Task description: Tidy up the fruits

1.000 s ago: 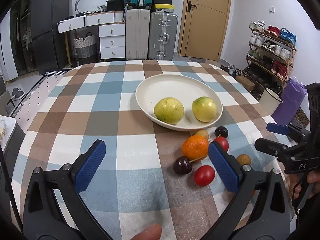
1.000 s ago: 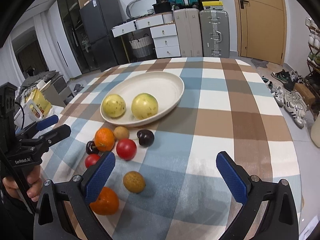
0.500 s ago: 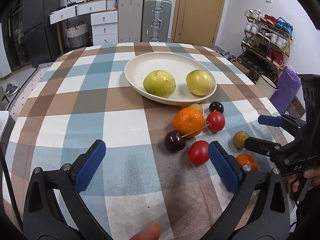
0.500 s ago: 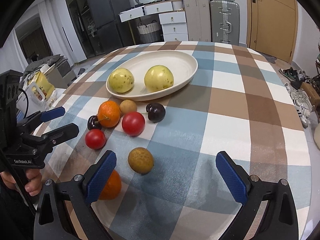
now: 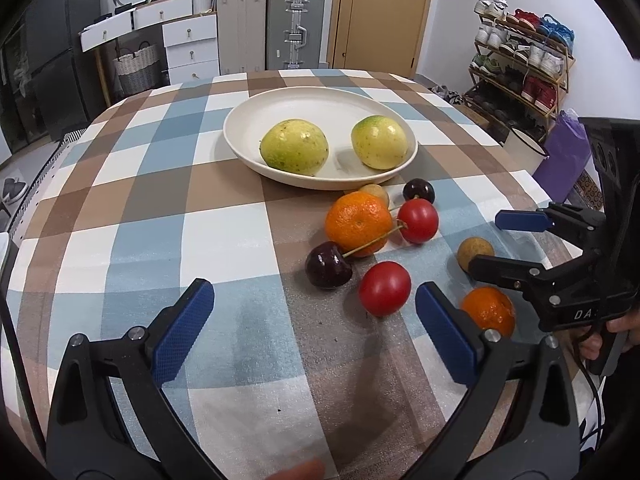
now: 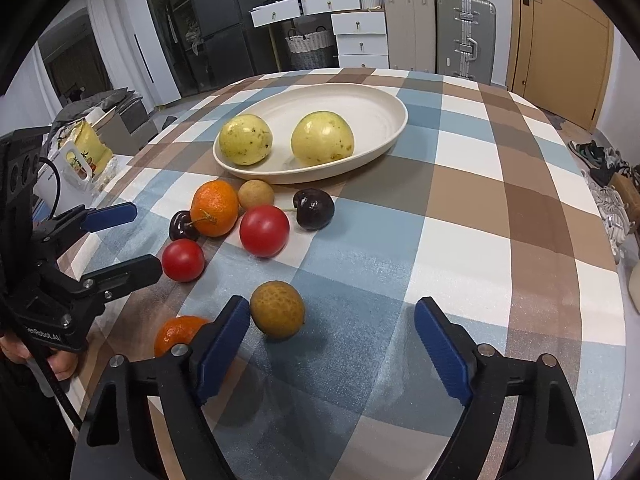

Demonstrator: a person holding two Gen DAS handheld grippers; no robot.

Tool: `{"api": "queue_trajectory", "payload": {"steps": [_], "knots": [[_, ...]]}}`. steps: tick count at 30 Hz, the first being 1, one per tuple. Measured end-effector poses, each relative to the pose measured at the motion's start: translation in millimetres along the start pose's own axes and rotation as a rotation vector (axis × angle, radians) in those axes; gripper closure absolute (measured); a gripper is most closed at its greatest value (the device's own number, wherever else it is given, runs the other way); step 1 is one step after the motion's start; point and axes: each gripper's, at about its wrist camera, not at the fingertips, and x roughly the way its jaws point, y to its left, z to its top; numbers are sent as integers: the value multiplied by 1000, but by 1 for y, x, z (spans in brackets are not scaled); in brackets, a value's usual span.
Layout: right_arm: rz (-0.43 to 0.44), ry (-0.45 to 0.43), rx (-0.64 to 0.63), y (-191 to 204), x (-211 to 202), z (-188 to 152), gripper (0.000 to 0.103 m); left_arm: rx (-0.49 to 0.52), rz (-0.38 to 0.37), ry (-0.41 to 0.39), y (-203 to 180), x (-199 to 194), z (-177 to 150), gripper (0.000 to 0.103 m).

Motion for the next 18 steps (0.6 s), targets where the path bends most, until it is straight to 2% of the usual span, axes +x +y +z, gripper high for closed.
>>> {"api": "queue_trajectory", "payload": {"steps": [6,12,18], "knots": [[0,9,-33,4,2,1,22,35,-15,-1,-7,1,-2,10],[15,-3,-44,5,0,0,39,65,-11,-5,-13,1,-3,10],[31,-11,-48,7,-1,-3,44,63,-15,-5,-12,1,-3,10]]}}
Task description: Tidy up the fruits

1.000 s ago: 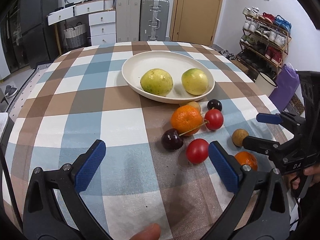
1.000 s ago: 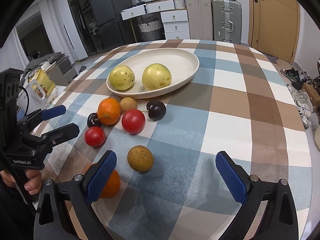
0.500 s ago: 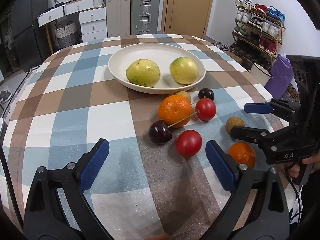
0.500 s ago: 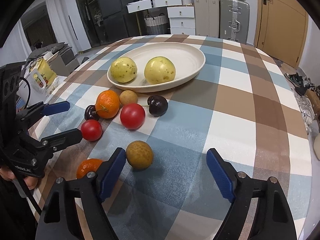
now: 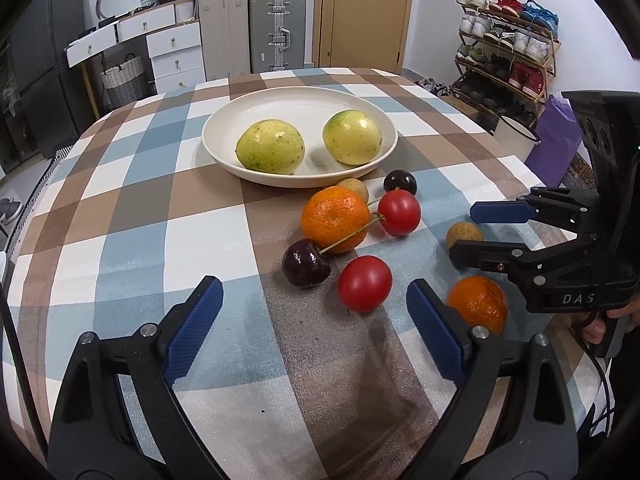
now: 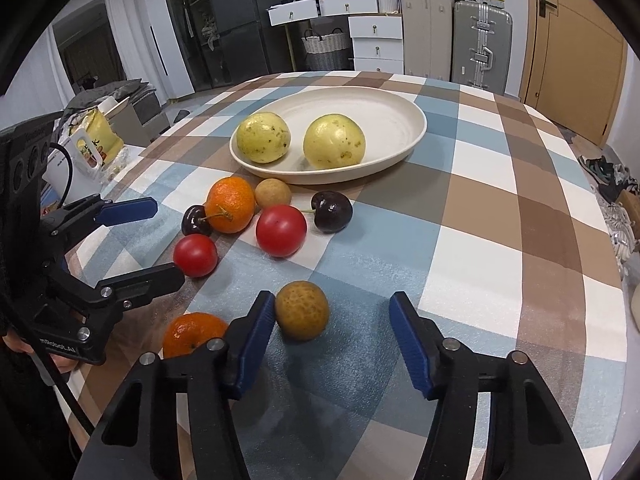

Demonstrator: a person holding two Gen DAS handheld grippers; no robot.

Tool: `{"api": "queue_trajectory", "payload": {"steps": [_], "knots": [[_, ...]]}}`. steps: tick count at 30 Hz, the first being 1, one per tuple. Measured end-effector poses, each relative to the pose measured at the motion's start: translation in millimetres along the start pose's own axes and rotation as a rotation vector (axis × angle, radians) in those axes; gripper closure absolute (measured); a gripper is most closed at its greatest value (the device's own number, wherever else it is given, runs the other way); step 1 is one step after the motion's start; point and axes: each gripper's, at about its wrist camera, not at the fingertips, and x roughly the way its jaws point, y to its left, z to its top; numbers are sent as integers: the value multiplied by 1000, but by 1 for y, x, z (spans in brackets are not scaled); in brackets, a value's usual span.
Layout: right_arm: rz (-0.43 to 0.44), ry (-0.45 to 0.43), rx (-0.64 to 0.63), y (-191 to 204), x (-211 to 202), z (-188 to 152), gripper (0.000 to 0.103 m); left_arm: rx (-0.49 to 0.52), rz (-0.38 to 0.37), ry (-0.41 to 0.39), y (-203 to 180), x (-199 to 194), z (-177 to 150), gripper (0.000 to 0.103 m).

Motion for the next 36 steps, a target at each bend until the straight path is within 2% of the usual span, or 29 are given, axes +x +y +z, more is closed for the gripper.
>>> {"api": "queue_trajectory", "payload": {"steps": [6,14,16,25,31,36], "knots": [[17,-9,-9,3,-2,-2,57,4,-8,2,0,1,1,15],[47,-13,-19,7,-4,-5,69,3,-37,8,-1,1,0,21],[45,-17,-22,8,-4,-5,75,4,-43,11,-1,2,0,24],[33,-45,12,4,-13,-8,75,5,-57,12,-3,1,-2,32],[33,-85,59,-3,-32,-15,75,4,-105,4,-2,-3,-3,48],[36,-82,64,-5,-33,-19,75,30,-126,1,-7,-5,-5,61]]}}
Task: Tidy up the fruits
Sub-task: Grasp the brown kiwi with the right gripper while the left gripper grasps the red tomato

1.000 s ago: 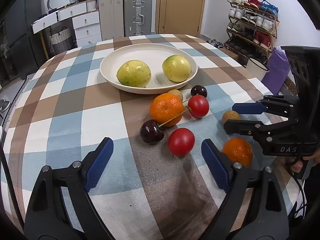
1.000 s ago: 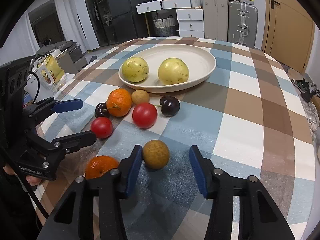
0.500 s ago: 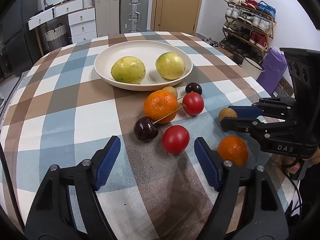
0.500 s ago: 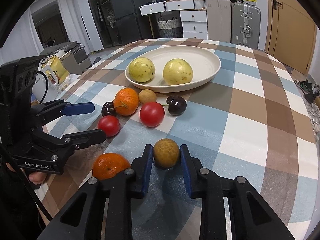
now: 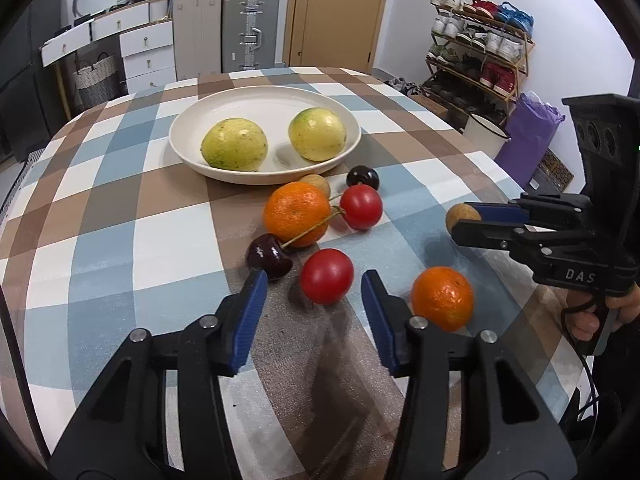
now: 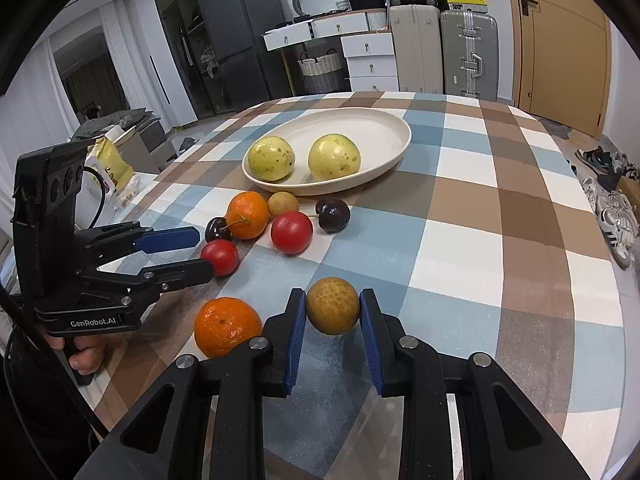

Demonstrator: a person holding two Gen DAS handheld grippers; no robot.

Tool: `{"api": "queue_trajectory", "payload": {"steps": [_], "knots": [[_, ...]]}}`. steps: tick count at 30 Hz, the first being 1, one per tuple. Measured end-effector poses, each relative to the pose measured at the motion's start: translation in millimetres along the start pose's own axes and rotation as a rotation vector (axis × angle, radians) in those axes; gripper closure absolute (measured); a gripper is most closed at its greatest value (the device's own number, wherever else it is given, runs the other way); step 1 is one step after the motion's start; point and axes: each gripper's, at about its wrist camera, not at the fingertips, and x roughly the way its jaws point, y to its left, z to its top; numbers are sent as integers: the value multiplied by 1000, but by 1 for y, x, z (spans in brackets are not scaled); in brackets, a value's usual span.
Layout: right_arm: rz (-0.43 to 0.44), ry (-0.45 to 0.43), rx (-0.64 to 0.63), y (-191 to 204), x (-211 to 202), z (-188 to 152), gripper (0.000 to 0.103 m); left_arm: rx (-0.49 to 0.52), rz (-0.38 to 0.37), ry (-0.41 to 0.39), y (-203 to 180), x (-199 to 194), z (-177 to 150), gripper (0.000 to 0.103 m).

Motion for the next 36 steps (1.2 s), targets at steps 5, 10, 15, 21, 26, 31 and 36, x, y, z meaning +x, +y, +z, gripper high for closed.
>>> {"api": "queue_trajectory", "payload": {"steps": [5,10,15,21,26,31,36], "knots": [[4,4,6,-2,0,-2,75,29,-21,16,-6,2,-1,62],[2,4,11,-4,1,-2,75,41,-17,74,-10,15,0,62],[2,4,11,-4,0,-2,75,59,8,78,-15,22,4,62],[4,1,9,-3,0,-2,75,38,-16,71,-11,20,4,76],[6,-3,10,-2,0,-2,75,29,-10,44,-9,14,4,76],[10,-15,8,-1,-1,0,75,17,-11,22,-6,6,7,76],[25,-39,7,1,-6,9,75,-4,3,-30,0,-9,15,76]]}}
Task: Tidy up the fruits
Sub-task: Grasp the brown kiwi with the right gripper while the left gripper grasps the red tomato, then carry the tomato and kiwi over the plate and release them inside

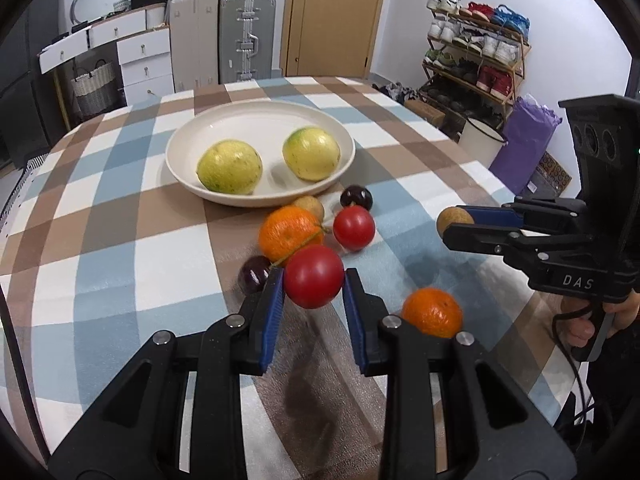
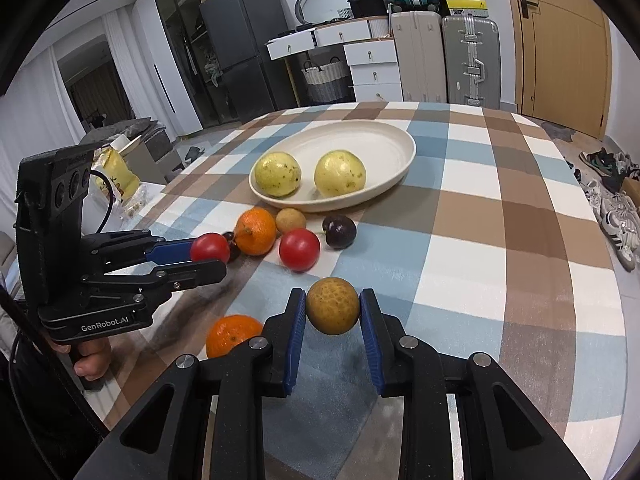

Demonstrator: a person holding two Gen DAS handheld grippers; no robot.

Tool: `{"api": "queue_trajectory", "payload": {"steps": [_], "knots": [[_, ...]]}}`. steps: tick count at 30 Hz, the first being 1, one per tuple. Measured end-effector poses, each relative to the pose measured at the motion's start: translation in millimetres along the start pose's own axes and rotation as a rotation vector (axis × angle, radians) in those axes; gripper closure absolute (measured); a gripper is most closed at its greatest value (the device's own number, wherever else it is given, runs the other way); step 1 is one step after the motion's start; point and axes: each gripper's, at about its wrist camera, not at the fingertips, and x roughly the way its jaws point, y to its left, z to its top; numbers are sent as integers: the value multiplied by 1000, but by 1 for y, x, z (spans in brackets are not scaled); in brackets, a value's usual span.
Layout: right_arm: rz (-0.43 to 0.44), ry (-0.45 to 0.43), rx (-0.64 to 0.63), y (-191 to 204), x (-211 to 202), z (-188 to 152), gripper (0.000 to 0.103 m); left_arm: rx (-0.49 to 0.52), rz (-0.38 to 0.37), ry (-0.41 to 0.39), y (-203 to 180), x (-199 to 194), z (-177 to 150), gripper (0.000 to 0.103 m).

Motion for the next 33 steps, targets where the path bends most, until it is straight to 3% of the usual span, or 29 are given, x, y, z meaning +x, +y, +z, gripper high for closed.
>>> {"api": "queue_trajectory", "payload": {"steps": [14,33], "knots": [[48,-93,-23,7,-13,37,75,-32,82,-120,20,-26,27,76],[66,-176,-32,4,6,73,75,-95,118,-187,58,-19,65,76]]}}
